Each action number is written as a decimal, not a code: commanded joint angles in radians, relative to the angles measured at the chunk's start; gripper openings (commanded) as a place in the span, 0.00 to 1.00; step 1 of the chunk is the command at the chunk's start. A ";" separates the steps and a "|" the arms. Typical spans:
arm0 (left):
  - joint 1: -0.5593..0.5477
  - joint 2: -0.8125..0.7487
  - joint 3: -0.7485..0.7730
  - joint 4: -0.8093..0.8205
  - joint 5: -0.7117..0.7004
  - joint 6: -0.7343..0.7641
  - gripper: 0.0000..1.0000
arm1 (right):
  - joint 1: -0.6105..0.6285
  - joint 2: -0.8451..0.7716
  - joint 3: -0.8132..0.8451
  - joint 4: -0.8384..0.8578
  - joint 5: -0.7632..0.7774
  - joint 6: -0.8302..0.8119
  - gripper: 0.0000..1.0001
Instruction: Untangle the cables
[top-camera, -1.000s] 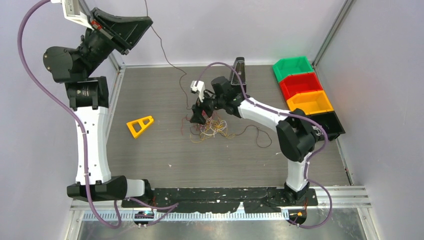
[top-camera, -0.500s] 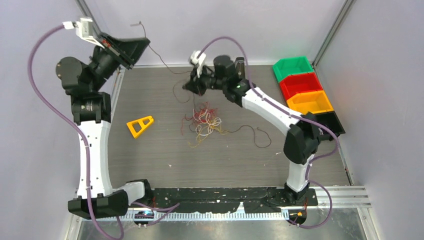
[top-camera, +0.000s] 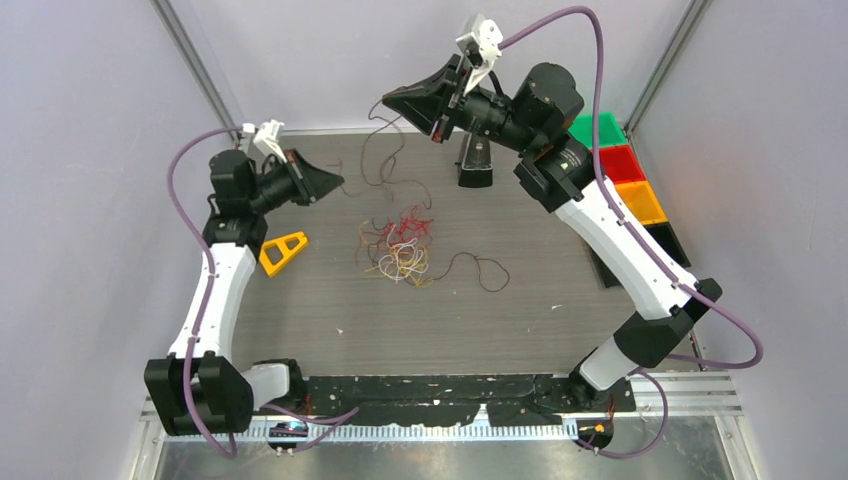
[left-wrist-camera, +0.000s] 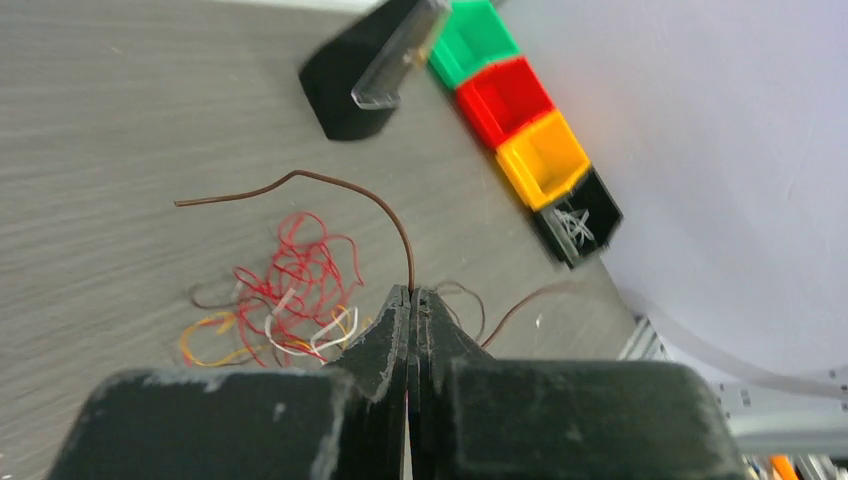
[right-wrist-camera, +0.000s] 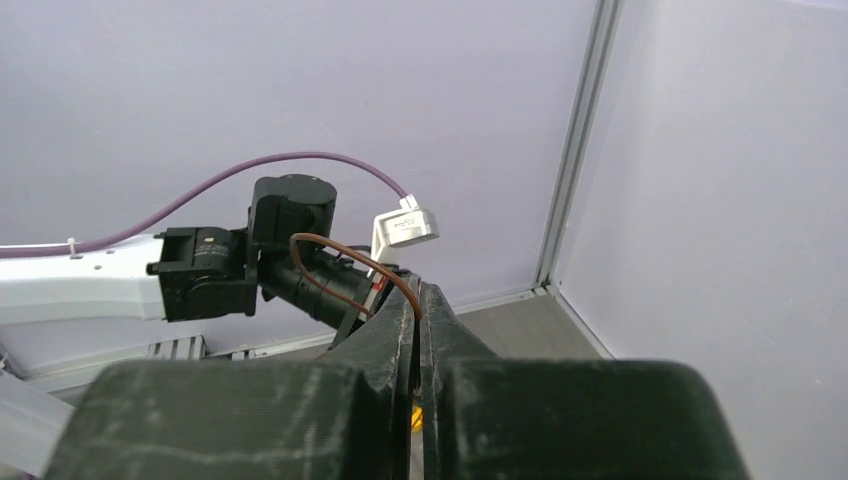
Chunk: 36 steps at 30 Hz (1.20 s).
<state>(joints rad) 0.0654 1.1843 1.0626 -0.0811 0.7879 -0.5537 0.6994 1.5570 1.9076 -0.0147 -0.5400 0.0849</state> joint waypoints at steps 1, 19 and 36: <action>-0.071 -0.048 -0.046 0.012 0.066 0.078 0.00 | -0.019 0.026 0.039 -0.020 0.032 0.048 0.06; -0.254 0.053 0.050 0.393 0.163 -0.187 0.00 | -0.153 -0.164 -0.366 -0.206 -0.166 -0.045 0.05; -0.314 0.158 0.062 0.711 0.158 -0.625 0.00 | -0.097 -0.114 -0.408 -0.118 -0.256 -0.021 0.13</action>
<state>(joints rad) -0.2398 1.3548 1.0981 0.5301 0.9497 -1.1191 0.5858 1.4406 1.4876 -0.1951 -0.7540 0.0586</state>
